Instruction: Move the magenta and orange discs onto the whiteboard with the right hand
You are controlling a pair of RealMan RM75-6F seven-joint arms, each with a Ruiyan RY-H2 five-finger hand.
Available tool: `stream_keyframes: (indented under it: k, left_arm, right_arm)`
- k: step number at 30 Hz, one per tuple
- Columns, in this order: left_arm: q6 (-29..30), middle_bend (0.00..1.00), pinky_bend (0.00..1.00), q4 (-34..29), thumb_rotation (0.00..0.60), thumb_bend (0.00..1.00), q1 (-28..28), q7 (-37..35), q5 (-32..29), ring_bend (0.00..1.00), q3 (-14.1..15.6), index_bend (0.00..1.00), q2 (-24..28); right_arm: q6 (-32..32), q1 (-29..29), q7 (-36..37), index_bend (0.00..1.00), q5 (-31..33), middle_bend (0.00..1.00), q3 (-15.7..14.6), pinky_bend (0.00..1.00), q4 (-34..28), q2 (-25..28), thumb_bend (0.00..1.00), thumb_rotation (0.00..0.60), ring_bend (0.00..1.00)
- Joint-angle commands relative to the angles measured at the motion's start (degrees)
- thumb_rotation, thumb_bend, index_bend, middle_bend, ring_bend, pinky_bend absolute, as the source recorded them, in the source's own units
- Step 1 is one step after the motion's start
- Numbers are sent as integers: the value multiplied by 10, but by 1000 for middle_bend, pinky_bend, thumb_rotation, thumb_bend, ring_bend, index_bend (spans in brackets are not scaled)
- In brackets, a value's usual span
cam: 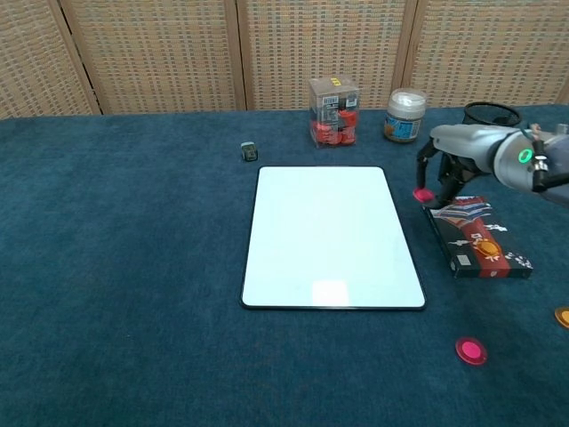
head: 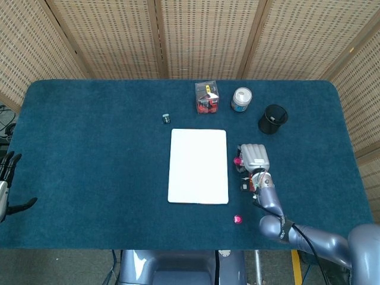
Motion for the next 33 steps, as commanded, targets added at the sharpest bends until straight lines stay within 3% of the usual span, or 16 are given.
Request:
stream_keyframes:
  k: [1,11,13,15,19,23,26,29,33]
  left_arm:
    - [-2,0,0,1,600,0,0,-11,-3,0,-2,0,4]
    - [-12,0,0,6,600,0,-3,-37,-3,0,-2,0,14]
    - [-11,0,0,6,600,0,-2,-42,-2,0,-2,0,16]
    - [-10,0,0,6,600,0,-1,-45,-1,0,-2,0,17]
    - [-4,0,0,7,600,0,1,-42,4,0,0,0,16]
    - [-1,0,0,6,600,0,2,-38,9,0,3,0,14]
    - [-4,0,0,3,600,0,2,-37,12,0,6,0,16]
    - [1,0,0,-1,600,0,3,-27,24,0,11,0,14]
    - [9,0,0,-6,600,0,6,-16,32,0,15,0,11]
  right_arm:
    - [23,31,-34,490,14,902,16,1000,-22,-16,387,600,951]
    - [72,119,-123,485,58,902,36,1000,-10,-116,382,600,951]
    - [73,129,-131,410,65,902,35,1000,3,-137,336,600,951]
    - [71,134,-136,274,68,902,31,1000,11,-147,220,600,951]
    - [80,132,-139,223,56,902,20,1000,8,-153,156,600,951]
    - [104,108,-124,224,18,902,3,1000,-44,-119,212,600,951]
    - [118,79,-111,282,-10,902,-22,1000,-92,-77,260,600,951]
    - [135,27,-88,327,-46,902,-69,1000,-146,3,299,600,951]
    - [120,-17,-30,350,-91,902,-100,1000,-178,75,337,600,951]
